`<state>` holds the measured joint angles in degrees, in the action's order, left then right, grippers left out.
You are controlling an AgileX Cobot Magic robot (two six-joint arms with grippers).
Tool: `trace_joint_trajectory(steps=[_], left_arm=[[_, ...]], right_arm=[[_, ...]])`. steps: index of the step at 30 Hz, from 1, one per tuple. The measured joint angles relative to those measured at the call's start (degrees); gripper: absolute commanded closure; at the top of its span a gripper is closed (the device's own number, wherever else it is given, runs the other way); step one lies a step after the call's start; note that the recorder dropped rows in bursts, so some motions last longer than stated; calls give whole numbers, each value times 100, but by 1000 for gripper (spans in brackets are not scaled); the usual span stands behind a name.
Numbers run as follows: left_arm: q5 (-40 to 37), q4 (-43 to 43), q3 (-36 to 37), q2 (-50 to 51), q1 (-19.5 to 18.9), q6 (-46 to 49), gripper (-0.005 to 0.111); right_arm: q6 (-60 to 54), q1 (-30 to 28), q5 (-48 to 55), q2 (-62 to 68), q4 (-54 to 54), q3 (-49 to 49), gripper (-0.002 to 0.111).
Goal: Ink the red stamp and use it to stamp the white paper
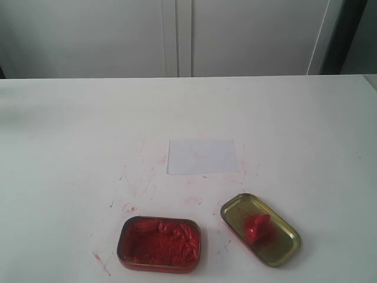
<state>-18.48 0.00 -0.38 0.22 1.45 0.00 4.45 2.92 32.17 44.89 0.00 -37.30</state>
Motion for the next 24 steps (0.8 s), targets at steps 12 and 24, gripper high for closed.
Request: trace_joint_trajectory(steps=[12,24], left_arm=[[0,0,0,0,0,0,107],[0,0,0,0,0,0,107]], right_arm=[[-639,0,969,2426,130,-953,108],[-1352,205,1882,3596,457,-1635,108]])
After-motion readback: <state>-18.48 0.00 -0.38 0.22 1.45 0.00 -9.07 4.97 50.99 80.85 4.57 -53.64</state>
